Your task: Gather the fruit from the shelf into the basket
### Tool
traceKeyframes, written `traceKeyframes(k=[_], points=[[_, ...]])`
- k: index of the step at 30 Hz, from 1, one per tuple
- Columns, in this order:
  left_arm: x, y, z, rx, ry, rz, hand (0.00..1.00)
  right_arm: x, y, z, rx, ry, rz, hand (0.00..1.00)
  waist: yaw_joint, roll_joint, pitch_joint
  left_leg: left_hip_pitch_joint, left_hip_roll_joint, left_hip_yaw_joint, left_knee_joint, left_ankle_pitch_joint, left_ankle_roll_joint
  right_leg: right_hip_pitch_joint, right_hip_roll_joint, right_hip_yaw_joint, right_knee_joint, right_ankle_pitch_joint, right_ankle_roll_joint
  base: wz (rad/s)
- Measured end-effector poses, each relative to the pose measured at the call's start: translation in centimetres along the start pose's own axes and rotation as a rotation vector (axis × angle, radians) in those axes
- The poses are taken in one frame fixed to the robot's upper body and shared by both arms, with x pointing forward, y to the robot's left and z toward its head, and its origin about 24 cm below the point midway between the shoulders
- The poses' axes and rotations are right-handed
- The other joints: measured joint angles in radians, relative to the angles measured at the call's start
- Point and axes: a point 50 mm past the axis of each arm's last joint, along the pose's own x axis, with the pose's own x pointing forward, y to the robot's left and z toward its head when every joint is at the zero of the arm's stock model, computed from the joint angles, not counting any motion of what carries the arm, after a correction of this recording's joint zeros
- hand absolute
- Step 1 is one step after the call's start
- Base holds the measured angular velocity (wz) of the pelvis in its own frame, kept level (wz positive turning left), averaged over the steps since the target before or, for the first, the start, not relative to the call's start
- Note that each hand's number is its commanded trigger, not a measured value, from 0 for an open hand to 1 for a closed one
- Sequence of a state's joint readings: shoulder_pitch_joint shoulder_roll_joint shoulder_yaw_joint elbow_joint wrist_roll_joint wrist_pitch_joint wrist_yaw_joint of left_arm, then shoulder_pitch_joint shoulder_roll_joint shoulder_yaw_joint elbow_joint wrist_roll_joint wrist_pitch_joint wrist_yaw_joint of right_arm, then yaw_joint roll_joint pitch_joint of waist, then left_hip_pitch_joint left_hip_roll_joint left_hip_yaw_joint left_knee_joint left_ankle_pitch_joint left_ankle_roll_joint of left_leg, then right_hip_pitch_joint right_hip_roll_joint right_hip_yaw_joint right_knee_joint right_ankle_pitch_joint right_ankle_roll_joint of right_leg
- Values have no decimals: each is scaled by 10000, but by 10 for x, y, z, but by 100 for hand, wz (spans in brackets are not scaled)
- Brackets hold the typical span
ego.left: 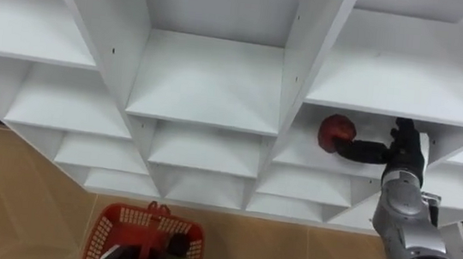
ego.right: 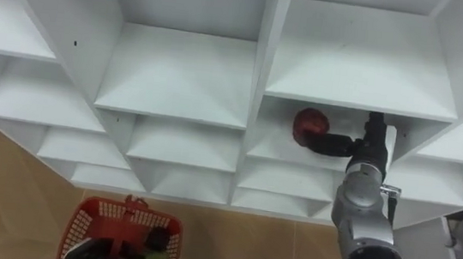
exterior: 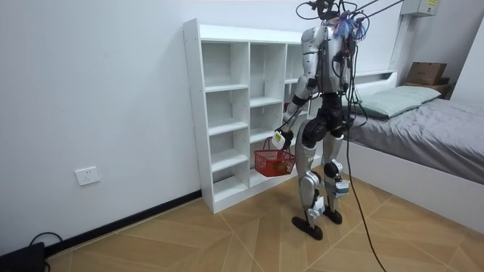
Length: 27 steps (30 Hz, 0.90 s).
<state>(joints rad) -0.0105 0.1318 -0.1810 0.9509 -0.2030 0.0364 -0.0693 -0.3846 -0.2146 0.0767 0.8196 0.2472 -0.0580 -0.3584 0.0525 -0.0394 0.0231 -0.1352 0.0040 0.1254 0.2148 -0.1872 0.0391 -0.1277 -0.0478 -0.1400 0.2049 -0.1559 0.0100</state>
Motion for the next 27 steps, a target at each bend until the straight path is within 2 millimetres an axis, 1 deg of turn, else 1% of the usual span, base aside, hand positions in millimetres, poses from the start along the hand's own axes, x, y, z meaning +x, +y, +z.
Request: traceKeyframes(k=[6, 12, 19, 21, 27], points=[[1, 1, 3, 34, -71, -4, 100, 0, 0, -1, -36, 66, -8, 0, 140, -37, -12, -156, -5, -7, 2, 21, 5, -145, -10, -29, 20, 0, -1, 1], [1, 1, 0, 36, 54, -50, 100, 1, -2, -6, -369, 232, -6, 0, 138, -56, -11, -311, -4, -35, 20, 46, 4, -345, -22, -105, 144, 2, -4, 1], [2, -1, -5, 214, 417, -257, 100, 7, 0, -2, -472, 389, 2, 0, 348, -154, 61, -417, -2, -39, 81, 53, -1, -424, -32, -171, 161, 6, -10, 1], [2, -1, -5, 228, 437, -289, 100, 8, 2, 2, -456, 313, 74, 0, 363, -156, 68, -490, -3, -61, 94, 55, 2, -487, -38, -204, 161, 14, -23, 5], [3, -2, -2, 522, 409, -374, 100, 7, 5, 0, -723, 343, 343, 0, 399, -150, 82, -642, -7, -224, 178, 59, 0, -529, -53, -387, 163, 15, -24, 7]])
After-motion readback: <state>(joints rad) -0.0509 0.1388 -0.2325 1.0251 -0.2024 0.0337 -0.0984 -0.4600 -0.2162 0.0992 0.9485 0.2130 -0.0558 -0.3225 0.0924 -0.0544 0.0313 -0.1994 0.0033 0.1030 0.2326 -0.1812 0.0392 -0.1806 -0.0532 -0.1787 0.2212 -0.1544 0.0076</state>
